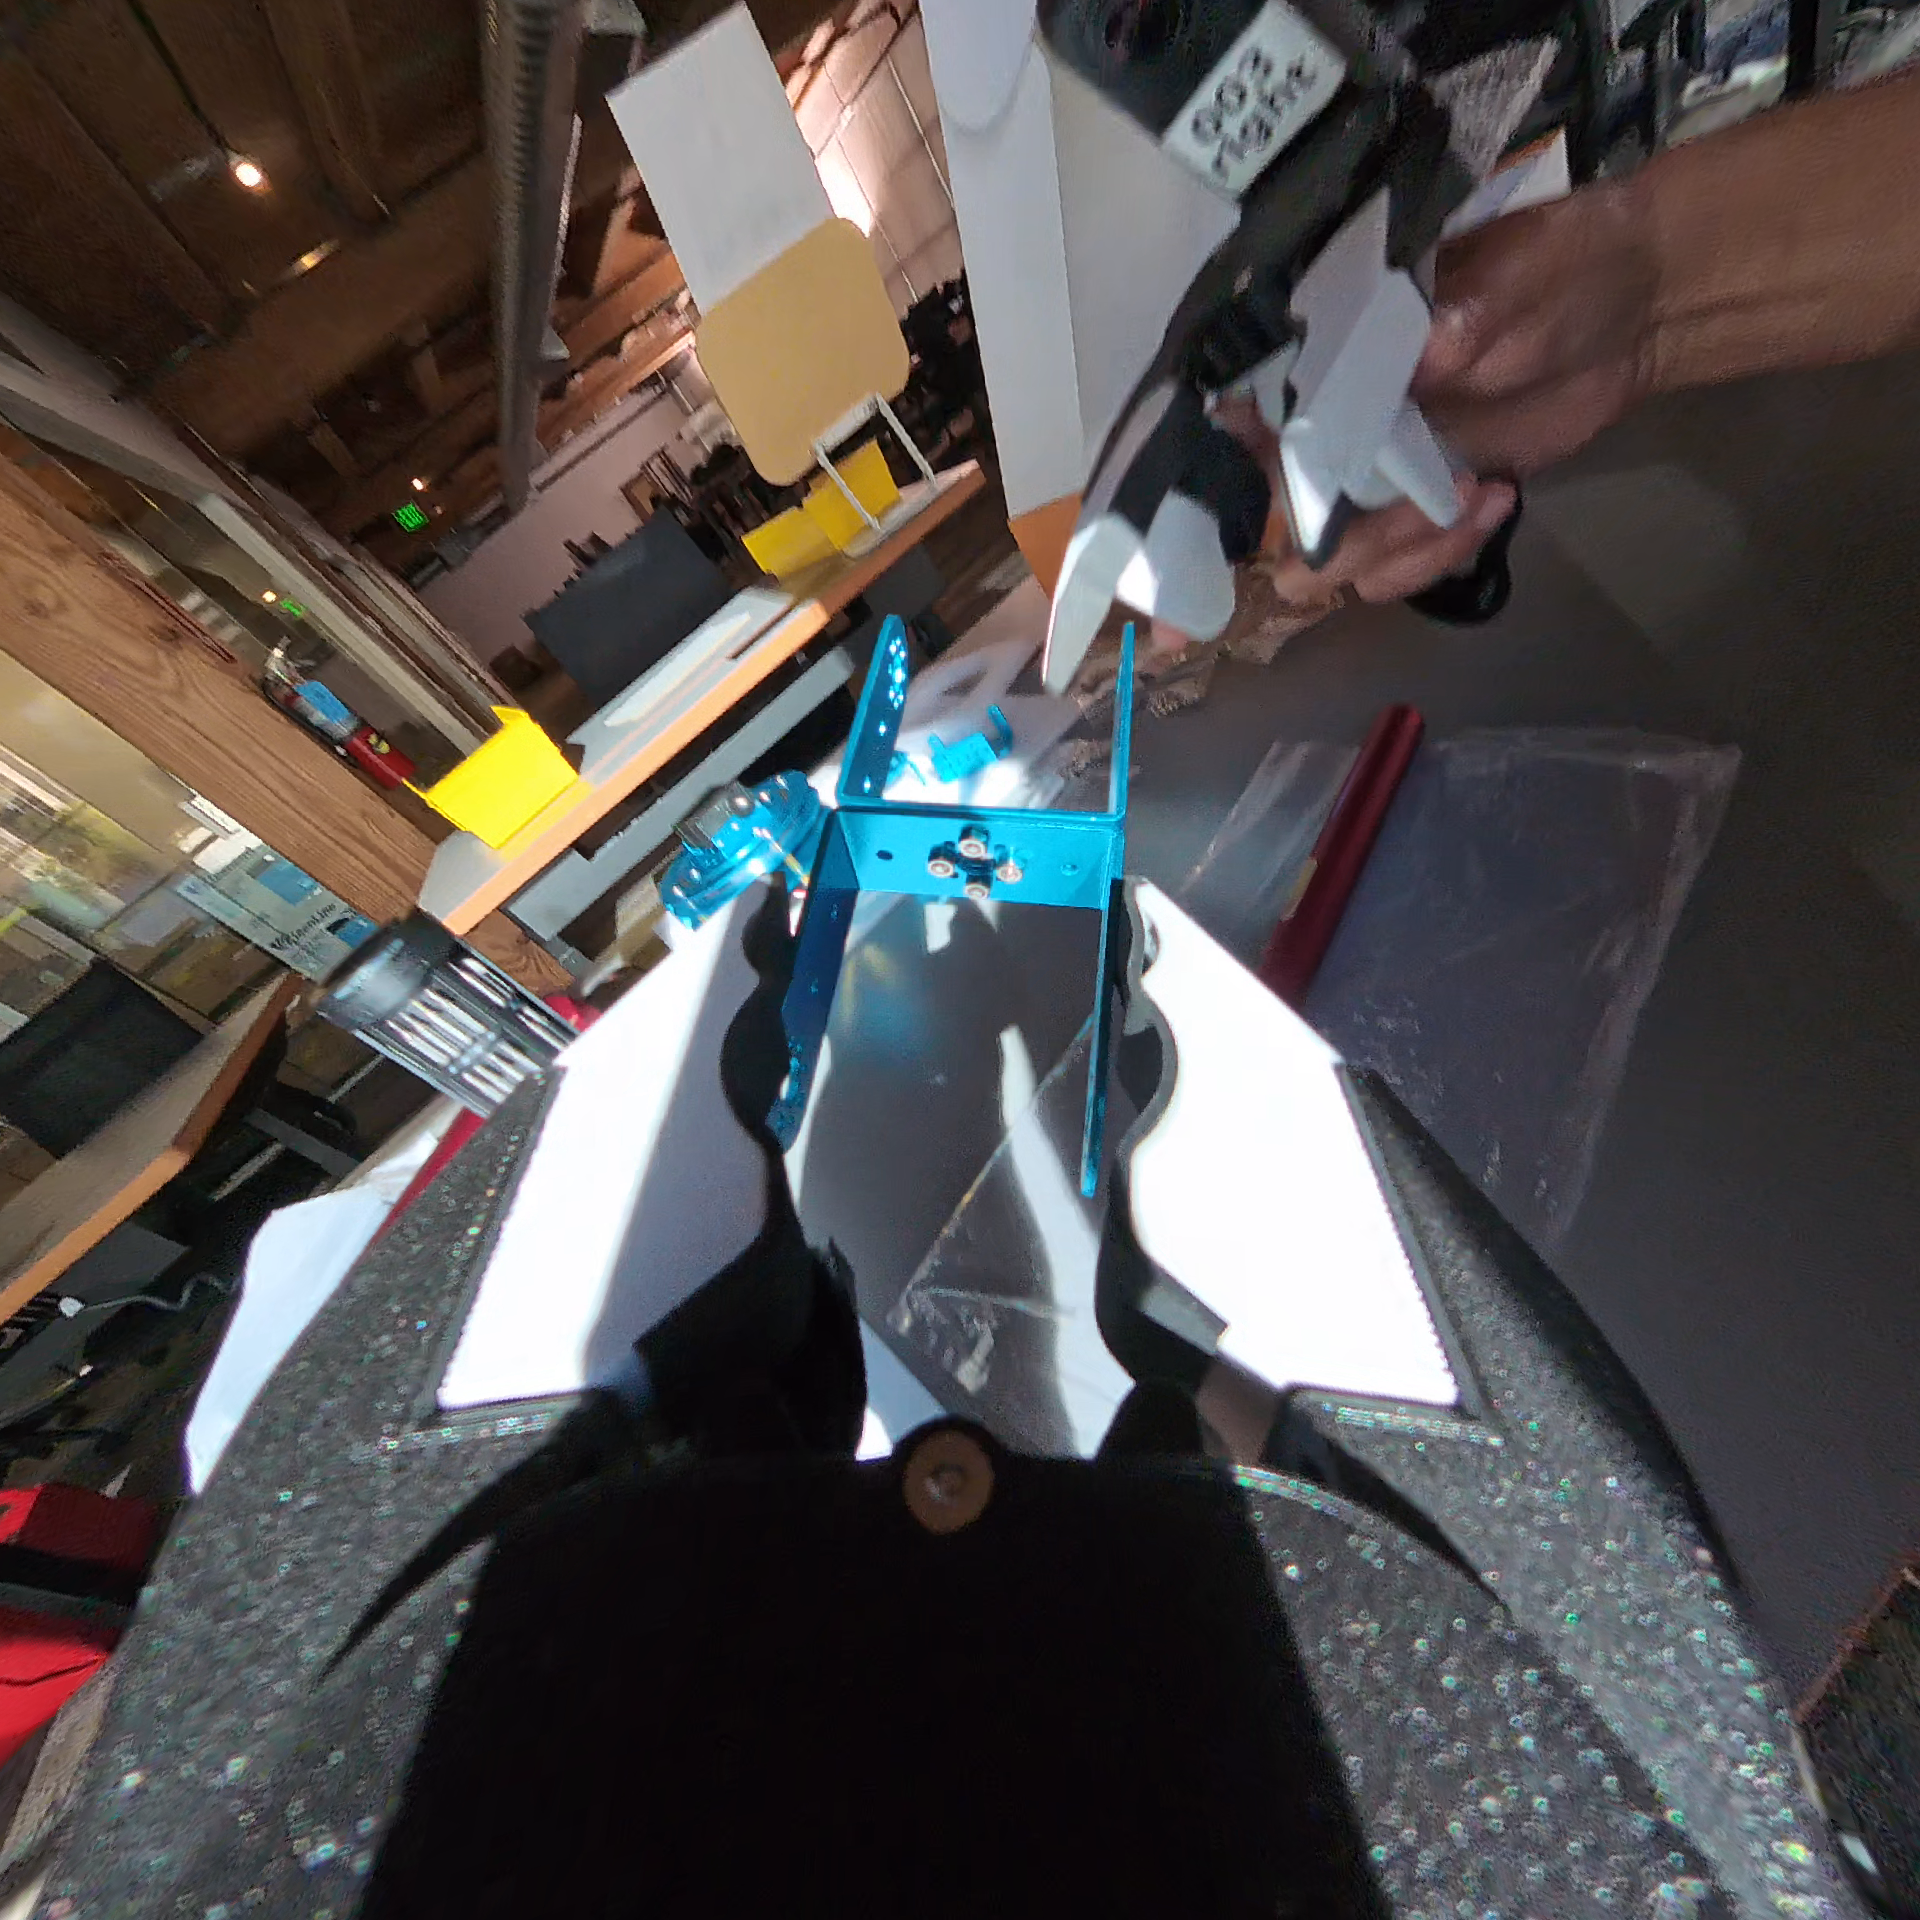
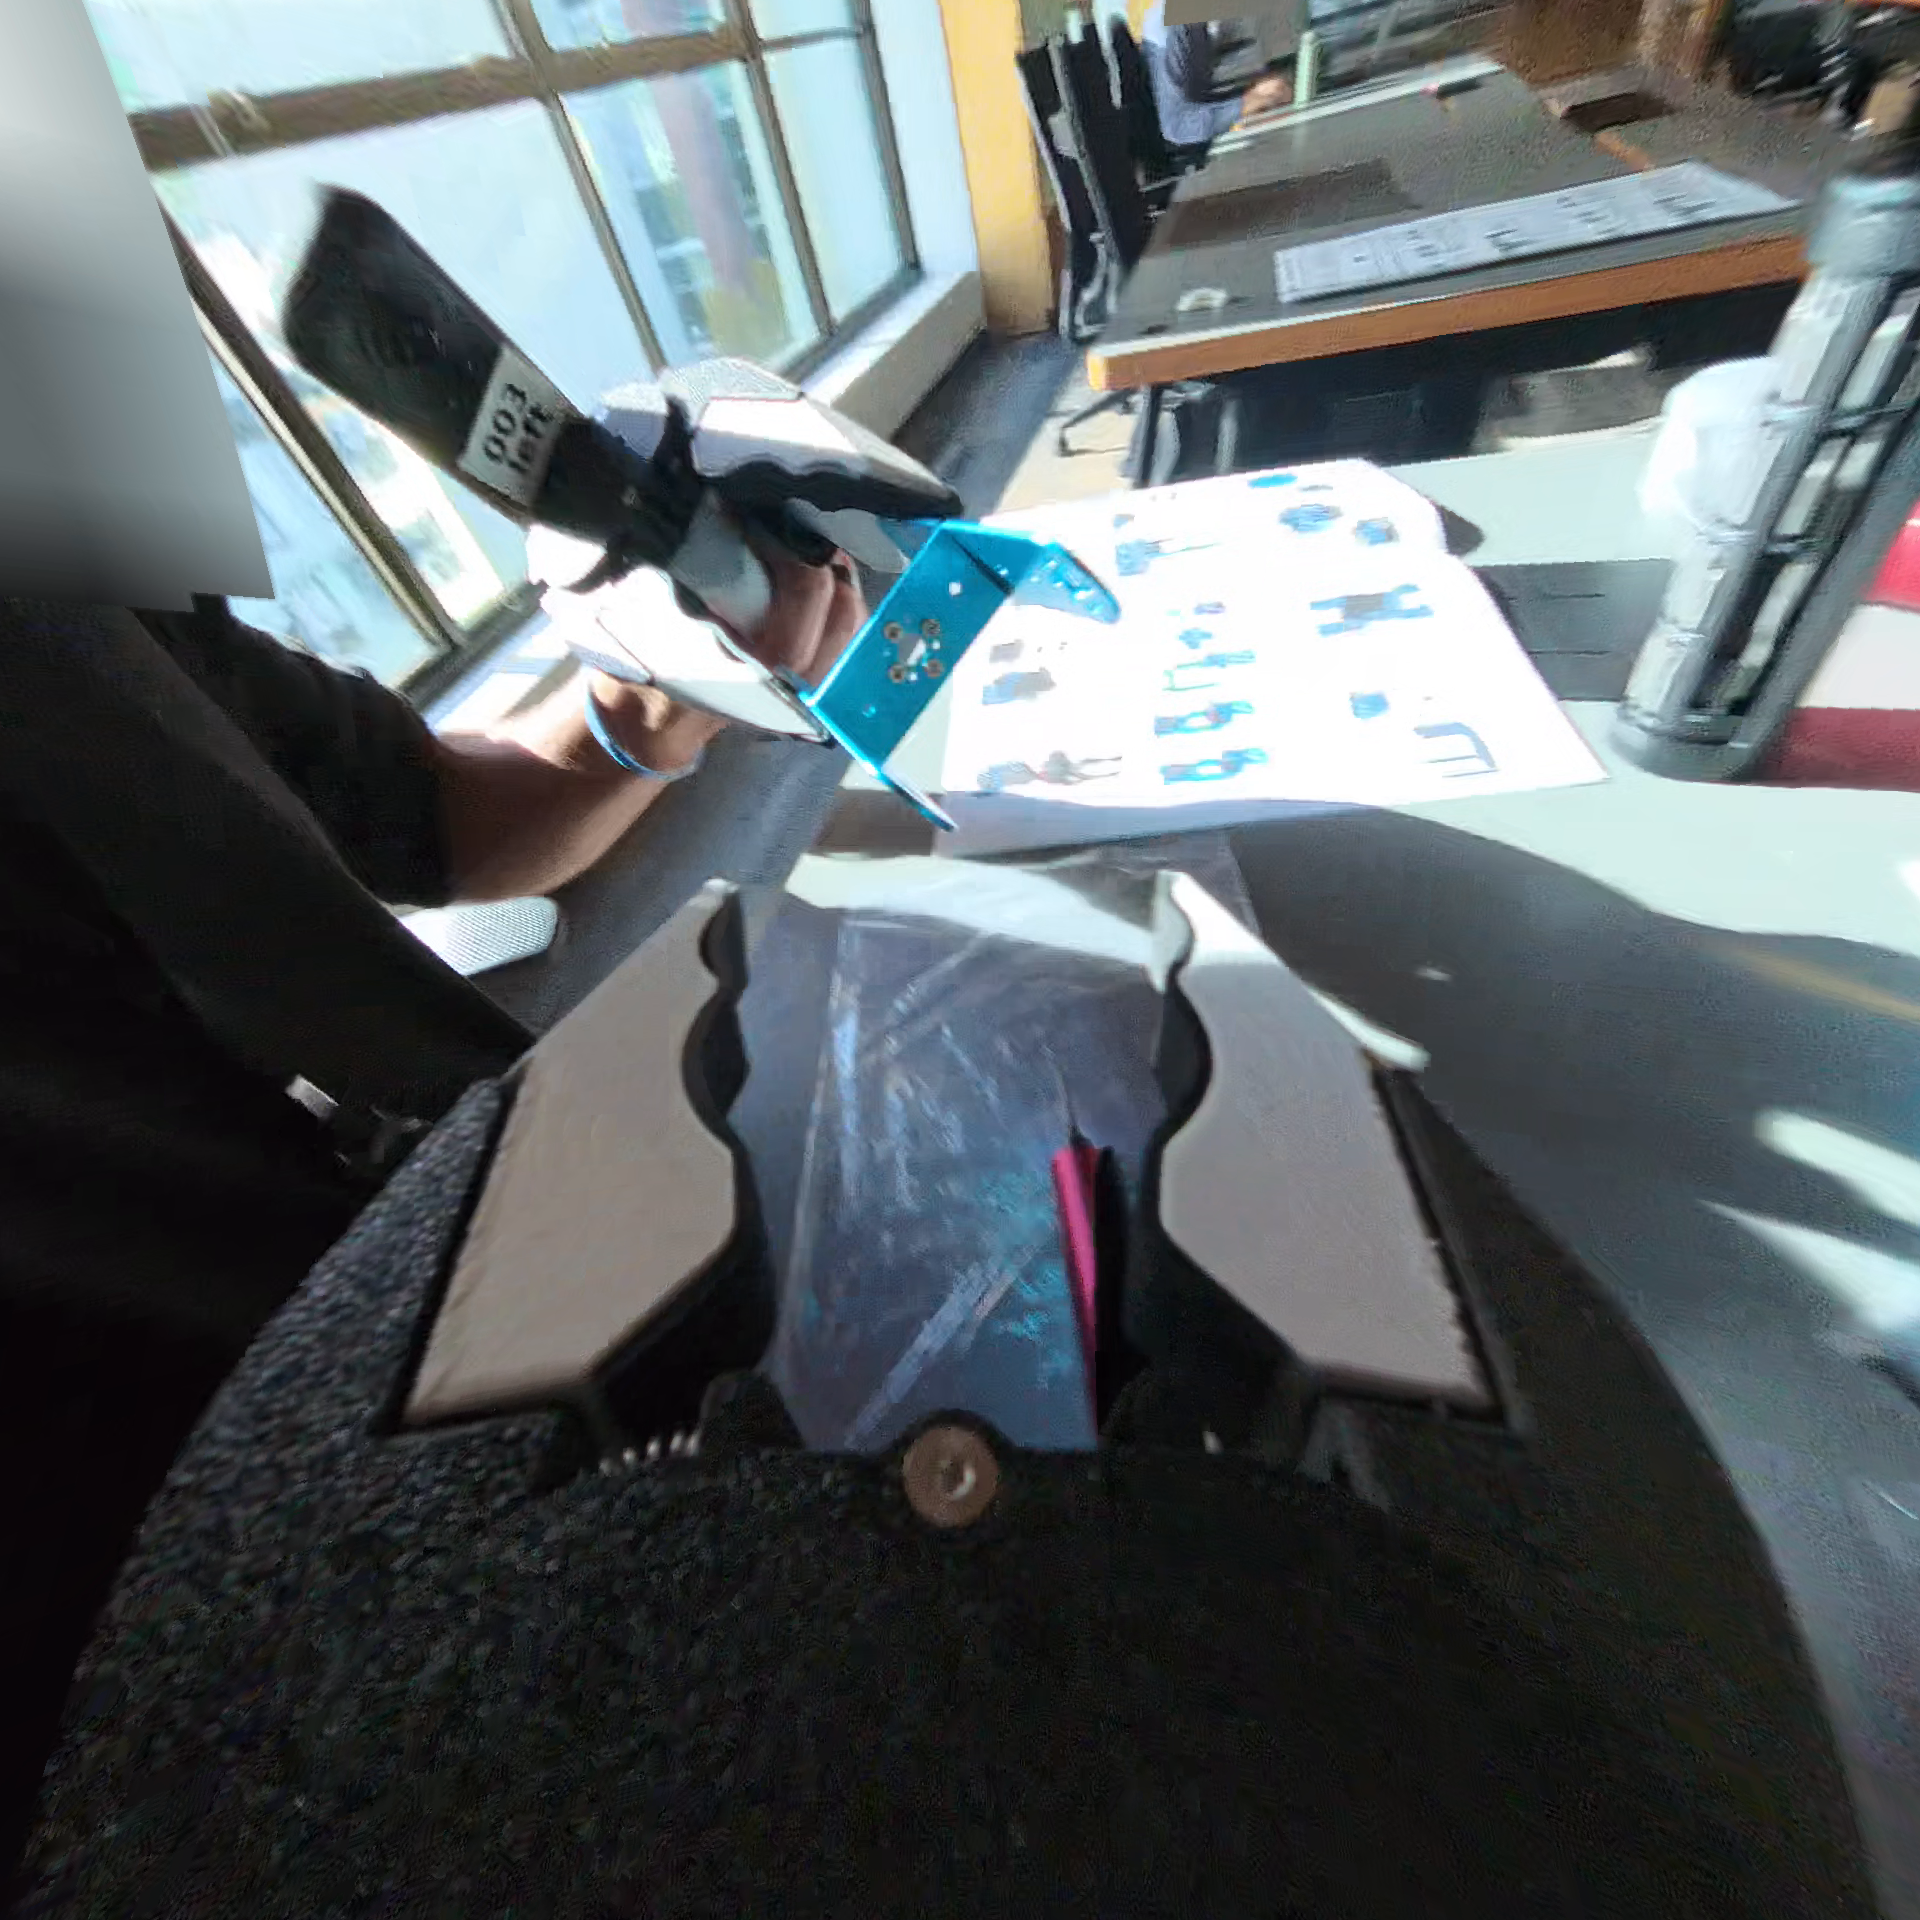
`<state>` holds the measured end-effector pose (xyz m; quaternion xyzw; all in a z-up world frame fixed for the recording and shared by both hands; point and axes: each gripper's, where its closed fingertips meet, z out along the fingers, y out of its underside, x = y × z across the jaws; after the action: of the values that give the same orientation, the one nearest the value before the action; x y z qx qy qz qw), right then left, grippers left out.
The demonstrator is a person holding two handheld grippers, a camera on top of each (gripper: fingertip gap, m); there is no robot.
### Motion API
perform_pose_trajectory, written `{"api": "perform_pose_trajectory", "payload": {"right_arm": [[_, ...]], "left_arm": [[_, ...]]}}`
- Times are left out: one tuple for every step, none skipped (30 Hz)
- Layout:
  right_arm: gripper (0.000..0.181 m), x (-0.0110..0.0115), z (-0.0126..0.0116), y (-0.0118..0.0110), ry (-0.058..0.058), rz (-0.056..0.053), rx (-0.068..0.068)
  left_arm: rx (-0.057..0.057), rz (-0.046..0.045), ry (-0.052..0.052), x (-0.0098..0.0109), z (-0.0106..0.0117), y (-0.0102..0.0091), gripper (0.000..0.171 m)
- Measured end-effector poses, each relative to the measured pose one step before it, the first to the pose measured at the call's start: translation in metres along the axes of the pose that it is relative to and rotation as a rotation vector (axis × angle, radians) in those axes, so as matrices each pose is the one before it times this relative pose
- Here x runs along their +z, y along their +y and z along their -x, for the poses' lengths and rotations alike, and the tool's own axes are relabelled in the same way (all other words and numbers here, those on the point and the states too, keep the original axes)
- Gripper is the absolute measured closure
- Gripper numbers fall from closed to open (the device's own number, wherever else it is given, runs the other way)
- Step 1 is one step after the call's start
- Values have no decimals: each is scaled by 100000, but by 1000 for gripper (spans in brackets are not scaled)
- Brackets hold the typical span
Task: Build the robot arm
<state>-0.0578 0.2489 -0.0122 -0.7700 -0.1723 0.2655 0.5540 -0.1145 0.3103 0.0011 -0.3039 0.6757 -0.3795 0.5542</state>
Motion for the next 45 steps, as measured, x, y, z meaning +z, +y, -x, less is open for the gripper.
{"api": "perform_pose_trajectory", "payload": {"right_arm": [[93,1179,312,-140,-1886,-48,2724],[90,985,265,-274,-1527,-2128,1439],[90,781,597,-638,-3593,-4917,1420],[91,686,740,-756,-4847,-5287,3255],[90,609,607,-733,-4014,-4561,3362],[90,596,218,-607,-1426,-3808,2248],[89,601,-28,-402,198,-3301,1970],[90,603,-23,-296,208,-3311,2809],[96,560,-95,-63,537,-2268,3535],[108,391,63,71,-405,-732,1697],[120,215,54,13,294,-865,-301],[132,116,-377,138,3620,546,-1606],[146,-50,-691,1,6194,108,-2161],[149,-135,-15,-238,1890,-852,-2535],[150,-125,111,-206,1287,-237,-1722],[151,-96,-141,46,3298,1932,-2581],[151,-100,-148,78,3917,2324,-3975],[152,-95,-85,132,3673,2913,-3960],[152,-69,-53,121,3106,3135,-3152],[153,-62,-33,45,2609,2487,-2804],[153,-38,-48,42,2232,2061,-1834],[153,-42,-70,66,1656,1995,-1242],[153,-64,-99,106,1131,2160,-607],[153,-85,-94,105,116,2040,296],[153,-103,-100,188,-708,2686,1124],[154,-91,-116,362,-1355,3940,1182],[153,-132,-58,417,-2404,4697,1401],[153,-194,107,214,-3742,3245,887],[153,-208,162,234,-4598,3143,1893],[153,-173,177,529,-5092,5201,2909],[153,-161,40,439,-3794,4219,2001],[153,-124,183,458,-4714,4065,1744],[153,-65,145,536,-4651,4611,1968],[153,-47,-140,319,-2967,3124,1792],[153,-27,73,269,-4524,2592,2620],[153,-4,545,240,-7345,2318,2084],[153,21,530,185,-6662,1817,1560],[153,53,306,187,-4514,1824,997],[153,66,89,93,-2704,1189,1315],[153,58,-15,122,-1511,1316,1276],[153,72,-145,136,173,1393,116],[153,63,-155,46,706,868,-138],[153,67,80,-11,-434,432,222],[153,37,91,-47,-343,22,-90],[153,37,-5,-49,330,63,-41]], "left_arm": [[439,-3108,-2414,-25,375,-809,109],[354,-2828,-1277,-30,212,-731,109],[-595,-3232,-1724,-17,264,-727,108],[-1416,-3277,-1152,55,149,-635,109],[-1591,-2163,-239,148,-57,-398,109],[-375,-1304,-1442,223,-1,-228,109],[1071,-128,-1323,271,-120,-26,109],[1498,468,-1793,311,-112,70,109],[1561,439,-1034,328,-259,72,109],[1886,184,-1472,296,-203,53,109],[2221,146,-2823,259,-2,75,110],[2028,-30,-2991,192,31,51,110],[1460,-1142,-2675,72,12,-106,109],[543,-1430,-3033,32,78,-165,109],[61,-895,-2285,45,-24,-66,110],[-181,472,-1349,90,-55,160,109],[-324,165,-811,67,-70,169,109],[-617,-371,-706,13,-93,91,109],[-472,-392,-1012,4,-70,64,109],[-154,-169,-1079,12,-49,59,108],[-155,249,-709,19,-52,63,108],[-916,490,66,31,-89,90,108],[-1600,1052,1254,23,-145,107,108],[-2452,974,2048,-29,-186,73,108],[-3674,1359,3432,-66,-322,105,109],[-4947,1656,4669,-123,-354,132,108],[-7488,748,5026,-190,-232,38,108],[-9909,547,8599,-229,-558,-24,107],[-11110,1037,9172,-213,-492,18,107],[-11284,919,6732,-182,-13,-41,105],[-11370,551,4702,-175,403,-143,111],[-11620,1694,5786,-90,306,-94,110],[-10636,2596,5828,0,284,-54,105],[-8520,1765,5893,2,81,-165,106],[-7240,3015,6347,73,-116,57,108],[-6240,3978,5269,156,-79,237,110],[-5809,3381,3683,161,64,236,113],[-4406,3113,4087,163,-89,285,116],[-3523,1542,4175,124,-226,126,120],[-2850,208,3828,58,-305,6,126],[-2170,670,3209,63,-308,140,132],[-1880,631,1159,73,-58,167,133],[-292,-153,264,27,28,102,135],[310,326,-27,34,19,206,138],[-376,830,246,81,-16,298,138]]}}
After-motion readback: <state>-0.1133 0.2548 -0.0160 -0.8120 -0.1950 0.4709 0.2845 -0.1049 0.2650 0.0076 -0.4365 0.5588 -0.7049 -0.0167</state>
